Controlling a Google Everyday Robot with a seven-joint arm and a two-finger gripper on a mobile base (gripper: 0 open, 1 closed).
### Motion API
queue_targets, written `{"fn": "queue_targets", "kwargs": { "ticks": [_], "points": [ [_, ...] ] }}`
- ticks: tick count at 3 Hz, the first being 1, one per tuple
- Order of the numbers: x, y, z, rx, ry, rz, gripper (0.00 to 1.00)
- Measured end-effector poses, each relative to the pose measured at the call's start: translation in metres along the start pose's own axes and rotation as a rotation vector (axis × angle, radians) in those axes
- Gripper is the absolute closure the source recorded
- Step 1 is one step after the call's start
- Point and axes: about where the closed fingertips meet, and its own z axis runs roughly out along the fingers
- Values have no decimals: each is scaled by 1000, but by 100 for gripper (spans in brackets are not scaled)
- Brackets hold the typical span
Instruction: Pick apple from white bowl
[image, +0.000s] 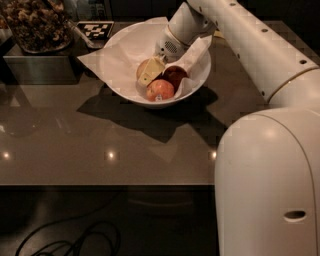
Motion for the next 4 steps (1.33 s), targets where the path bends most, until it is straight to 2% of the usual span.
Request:
{"fn": "queue_targets", "kwargs": {
  "ticks": [2,4],
  "points": [
    [-29,18,-37,-32,-53,-129,100],
    [-44,27,-61,-59,-83,-209,100]
  ]
}}
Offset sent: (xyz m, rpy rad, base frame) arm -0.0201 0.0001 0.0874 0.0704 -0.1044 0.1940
